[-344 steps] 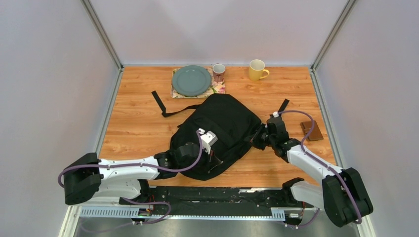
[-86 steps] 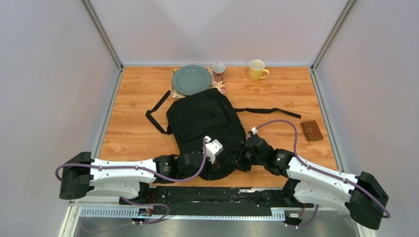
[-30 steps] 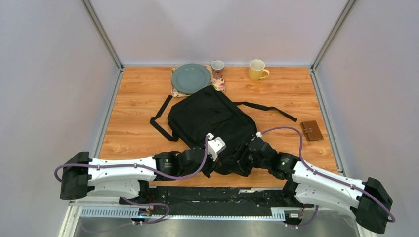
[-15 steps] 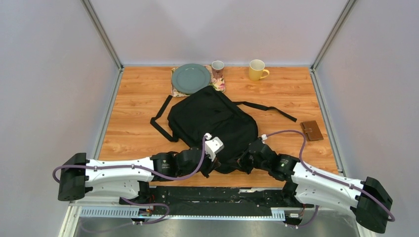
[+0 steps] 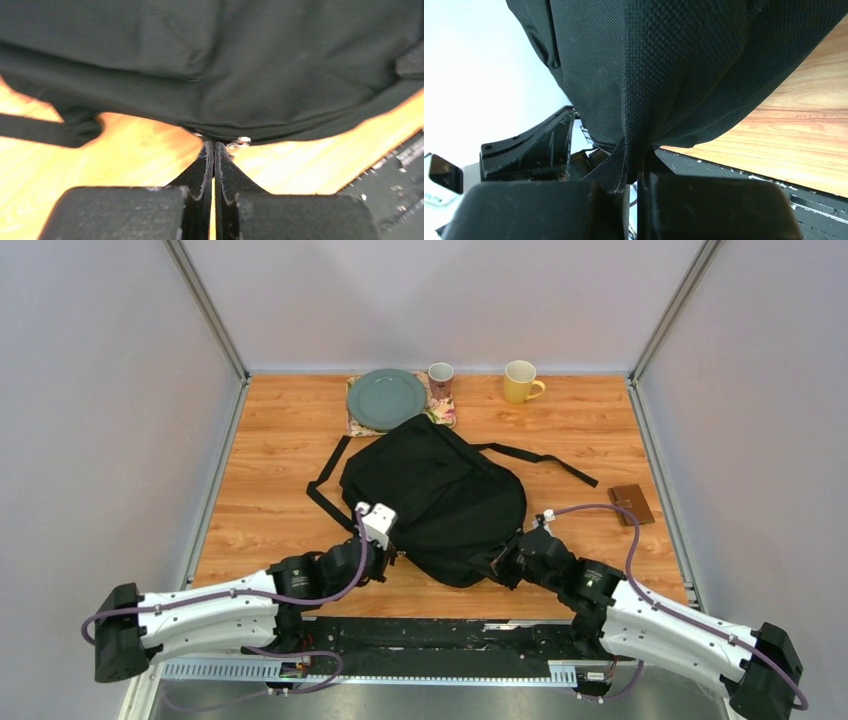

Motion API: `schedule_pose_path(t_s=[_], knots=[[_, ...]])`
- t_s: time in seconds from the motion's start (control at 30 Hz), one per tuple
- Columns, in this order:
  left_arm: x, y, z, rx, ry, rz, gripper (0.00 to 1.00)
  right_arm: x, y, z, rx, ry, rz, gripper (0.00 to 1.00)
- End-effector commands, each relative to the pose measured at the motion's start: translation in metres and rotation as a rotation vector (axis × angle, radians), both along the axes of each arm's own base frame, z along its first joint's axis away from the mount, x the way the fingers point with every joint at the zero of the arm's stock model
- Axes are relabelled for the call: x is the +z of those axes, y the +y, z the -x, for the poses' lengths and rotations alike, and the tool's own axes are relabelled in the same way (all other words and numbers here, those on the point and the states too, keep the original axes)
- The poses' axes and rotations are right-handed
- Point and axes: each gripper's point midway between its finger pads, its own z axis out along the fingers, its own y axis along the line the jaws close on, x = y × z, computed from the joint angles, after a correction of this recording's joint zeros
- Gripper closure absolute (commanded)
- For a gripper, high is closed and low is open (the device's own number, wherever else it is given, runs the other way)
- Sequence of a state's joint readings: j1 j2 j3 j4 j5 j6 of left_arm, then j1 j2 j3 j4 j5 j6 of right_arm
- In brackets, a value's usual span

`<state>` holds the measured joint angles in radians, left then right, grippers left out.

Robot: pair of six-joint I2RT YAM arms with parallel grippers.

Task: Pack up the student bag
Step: Zip the student bag at the center of the board.

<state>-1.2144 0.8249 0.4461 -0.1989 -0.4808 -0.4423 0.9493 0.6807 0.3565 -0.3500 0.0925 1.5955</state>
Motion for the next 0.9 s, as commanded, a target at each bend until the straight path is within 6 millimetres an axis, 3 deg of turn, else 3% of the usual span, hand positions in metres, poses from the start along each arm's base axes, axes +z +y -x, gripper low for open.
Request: schedule_pose_path(t_s=[0.0,0.13,0.3,0.43,0.53,0.57,0.6,0.67,0.7,0.77,0.8,0.83,0.87], knots=[[-0.010,0.048,-0.023,0.168,-0.029,-0.043,1.00,-0.008,-0.010,-0.015,-0.044,-0.064,0.067,1.00],[-0.007,0.043,-0.024,0.156,-0.025,-0.020,1.00,-0.001,0.003,-0.014,0.016,-0.082,0.044,1.00],[-0.019,0.048,-0.021,0.173,0.025,-0.090,1.00,0.011,0.015,-0.012,0.141,-0.165,0.082,1.00],[-0.015,0.046,-0.019,0.177,0.039,-0.065,1.00,0.026,0.025,-0.007,0.241,-0.241,0.084,1.00],[-0.010,0.053,-0.020,0.210,0.031,-0.049,0.95,0.031,0.032,-0.002,0.311,-0.286,0.085,0.99],[-0.010,0.056,-0.019,0.214,0.033,-0.059,0.89,0.032,0.035,0.000,0.332,-0.294,0.084,0.94],[-0.005,0.058,-0.019,0.228,0.027,-0.041,0.71,0.032,0.039,0.000,0.368,-0.312,0.098,0.76],[0.000,0.064,-0.019,0.251,0.025,-0.037,0.49,0.039,0.051,0.013,0.469,-0.320,0.056,0.49],[0.007,0.067,-0.020,0.273,0.013,-0.012,0.37,0.051,0.058,0.018,0.522,-0.342,0.026,0.44],[0.015,0.072,-0.020,0.286,0.001,0.008,0.32,0.054,0.060,0.032,0.632,-0.339,0.046,0.42],[0.020,0.074,-0.020,0.296,-0.006,0.024,0.27,0.057,0.058,0.033,0.651,-0.351,0.063,0.41],[0.022,0.076,-0.020,0.302,-0.012,0.033,0.24,0.075,0.056,0.025,0.651,-0.432,0.095,0.41],[0.026,0.078,-0.019,0.304,-0.016,0.047,0.23,0.067,0.043,0.025,0.644,-0.405,0.174,0.41]])
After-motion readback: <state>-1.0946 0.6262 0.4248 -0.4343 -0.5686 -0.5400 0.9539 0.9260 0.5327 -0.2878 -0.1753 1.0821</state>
